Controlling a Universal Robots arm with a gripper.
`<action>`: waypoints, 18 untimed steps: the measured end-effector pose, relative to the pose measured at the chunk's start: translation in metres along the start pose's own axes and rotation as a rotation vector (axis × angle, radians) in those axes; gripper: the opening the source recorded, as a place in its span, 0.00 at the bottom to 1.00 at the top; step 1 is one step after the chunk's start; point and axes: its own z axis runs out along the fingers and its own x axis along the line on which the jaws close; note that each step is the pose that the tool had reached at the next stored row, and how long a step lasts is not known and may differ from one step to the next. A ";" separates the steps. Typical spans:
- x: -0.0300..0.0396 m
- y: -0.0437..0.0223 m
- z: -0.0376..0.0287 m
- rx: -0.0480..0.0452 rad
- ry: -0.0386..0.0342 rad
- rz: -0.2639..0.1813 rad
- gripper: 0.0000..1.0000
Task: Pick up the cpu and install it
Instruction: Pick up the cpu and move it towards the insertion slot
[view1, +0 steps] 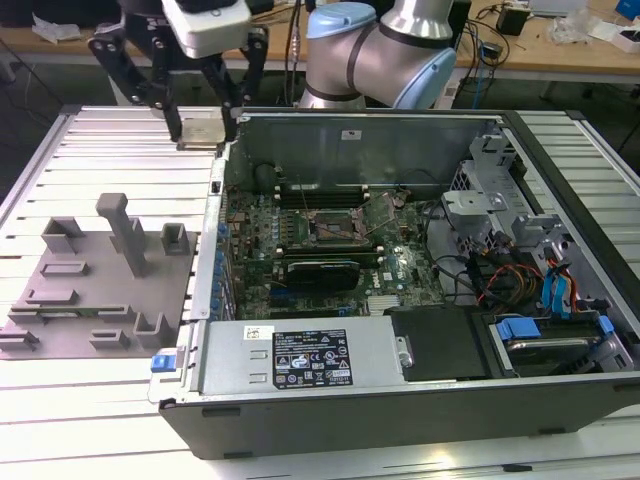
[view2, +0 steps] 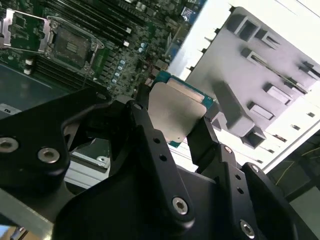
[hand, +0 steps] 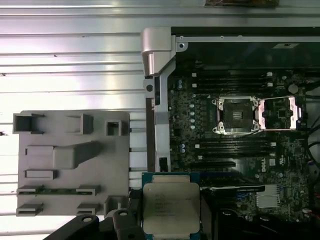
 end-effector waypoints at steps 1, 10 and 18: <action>-0.0032 0.0001 0.0001 0.0000 -0.0001 0.000 0.55; -0.0409 0.0010 0.0013 0.0000 0.0001 0.000 0.55; -0.0805 0.0020 0.0026 0.0000 0.0001 0.000 0.55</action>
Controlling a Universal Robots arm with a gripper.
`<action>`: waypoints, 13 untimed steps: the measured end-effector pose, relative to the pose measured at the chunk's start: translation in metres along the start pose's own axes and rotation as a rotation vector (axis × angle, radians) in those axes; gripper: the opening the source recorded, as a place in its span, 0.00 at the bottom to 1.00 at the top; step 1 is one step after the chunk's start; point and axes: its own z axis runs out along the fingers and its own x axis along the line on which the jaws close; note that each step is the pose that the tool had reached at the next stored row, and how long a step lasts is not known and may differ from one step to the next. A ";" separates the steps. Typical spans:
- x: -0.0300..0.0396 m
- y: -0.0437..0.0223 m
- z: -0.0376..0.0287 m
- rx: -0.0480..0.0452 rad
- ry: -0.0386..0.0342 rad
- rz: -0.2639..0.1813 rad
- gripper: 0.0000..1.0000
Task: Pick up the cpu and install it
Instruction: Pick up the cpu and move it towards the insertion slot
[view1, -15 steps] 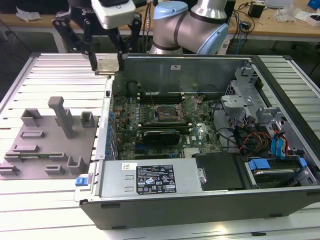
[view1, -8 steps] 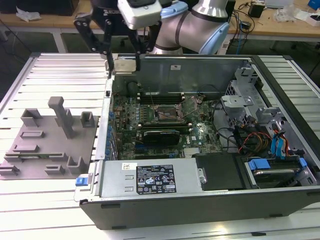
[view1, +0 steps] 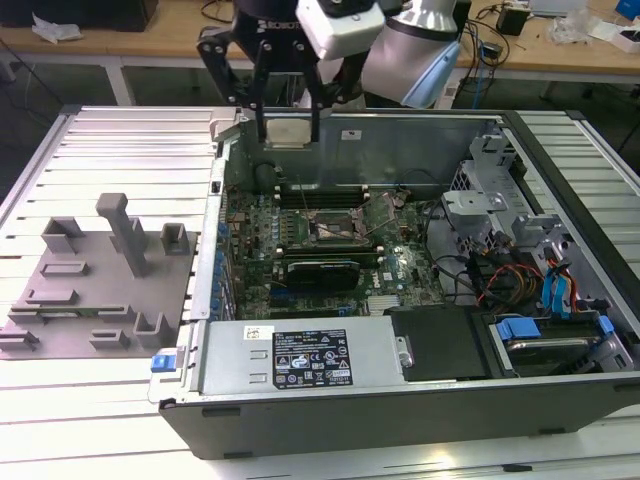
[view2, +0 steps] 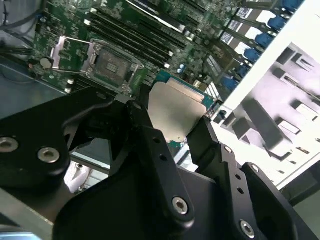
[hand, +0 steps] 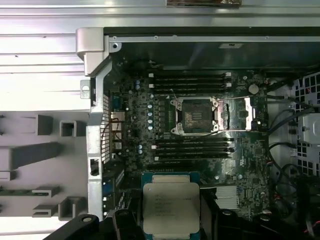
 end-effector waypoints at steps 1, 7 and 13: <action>-0.0034 0.0001 0.0001 -0.0001 0.0000 0.000 0.55; -0.0194 0.0005 0.0006 0.0001 0.0000 0.000 0.55; -0.0199 0.0005 0.0024 0.0000 0.0000 0.000 0.55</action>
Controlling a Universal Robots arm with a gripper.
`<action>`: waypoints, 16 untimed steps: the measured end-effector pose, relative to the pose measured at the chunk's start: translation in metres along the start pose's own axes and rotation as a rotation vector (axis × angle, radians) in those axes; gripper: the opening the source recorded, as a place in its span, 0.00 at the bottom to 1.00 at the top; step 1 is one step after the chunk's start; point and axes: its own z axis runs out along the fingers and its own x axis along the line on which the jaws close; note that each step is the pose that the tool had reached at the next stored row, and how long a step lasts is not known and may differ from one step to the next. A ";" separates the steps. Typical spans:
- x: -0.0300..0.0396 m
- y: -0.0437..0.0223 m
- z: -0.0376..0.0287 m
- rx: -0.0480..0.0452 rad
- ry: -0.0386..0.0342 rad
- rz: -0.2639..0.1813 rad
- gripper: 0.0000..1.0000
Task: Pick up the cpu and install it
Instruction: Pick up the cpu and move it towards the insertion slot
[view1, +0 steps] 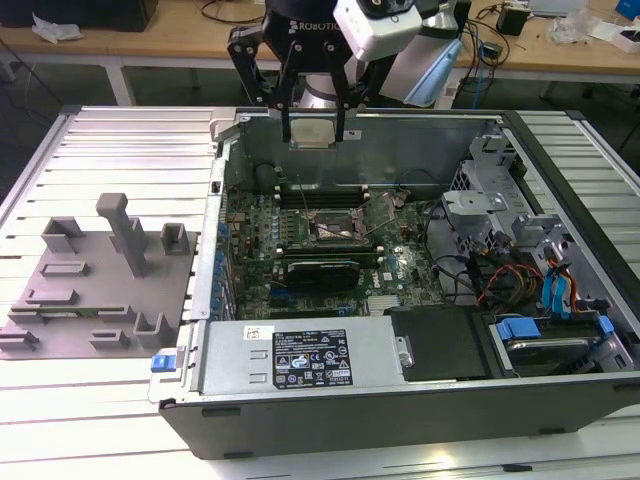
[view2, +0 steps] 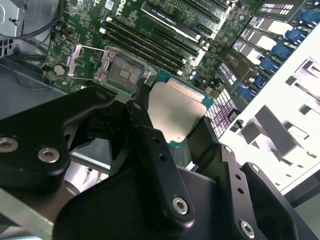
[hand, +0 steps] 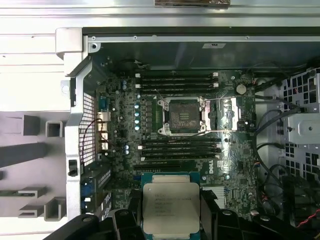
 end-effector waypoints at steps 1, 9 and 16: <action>-0.0003 -0.0001 0.0015 0.0001 0.0001 0.000 0.55; -0.0062 -0.0006 0.0196 0.0000 0.0001 0.000 0.55; -0.0169 -0.0011 0.0398 0.0001 0.0006 0.000 0.55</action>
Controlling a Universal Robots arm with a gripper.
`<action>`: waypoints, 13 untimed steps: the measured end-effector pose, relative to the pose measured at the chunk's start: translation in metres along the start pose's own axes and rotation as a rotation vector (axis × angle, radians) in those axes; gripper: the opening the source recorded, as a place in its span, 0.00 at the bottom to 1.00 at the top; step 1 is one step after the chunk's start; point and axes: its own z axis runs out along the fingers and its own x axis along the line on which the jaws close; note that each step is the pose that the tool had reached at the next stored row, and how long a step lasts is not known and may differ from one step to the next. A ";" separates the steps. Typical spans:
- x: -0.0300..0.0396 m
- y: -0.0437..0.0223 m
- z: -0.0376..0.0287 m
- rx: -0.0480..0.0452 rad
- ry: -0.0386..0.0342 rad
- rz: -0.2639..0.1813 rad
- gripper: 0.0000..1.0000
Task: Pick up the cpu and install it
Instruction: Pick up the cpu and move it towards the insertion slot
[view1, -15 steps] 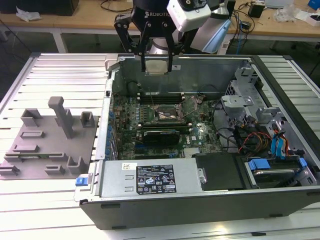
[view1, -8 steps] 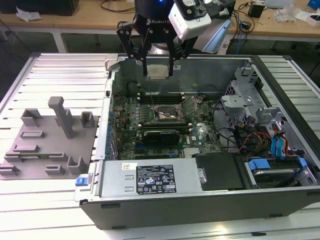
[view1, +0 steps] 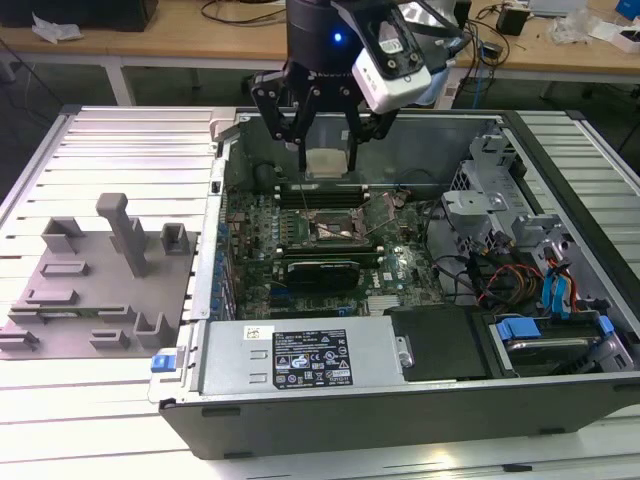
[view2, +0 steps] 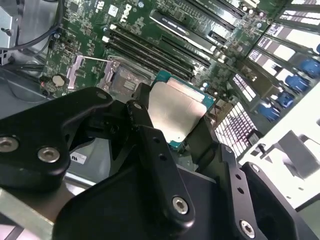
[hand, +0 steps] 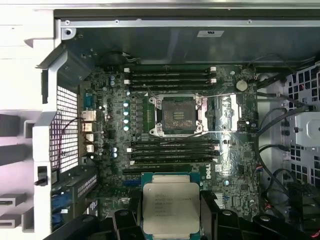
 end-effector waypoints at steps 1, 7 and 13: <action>-0.0012 0.0000 0.0025 -0.0001 0.0000 0.000 0.55; -0.0119 -0.0002 0.0203 0.0000 0.0037 0.000 0.55; -0.0243 -0.0002 0.0366 0.0003 0.0109 0.000 0.55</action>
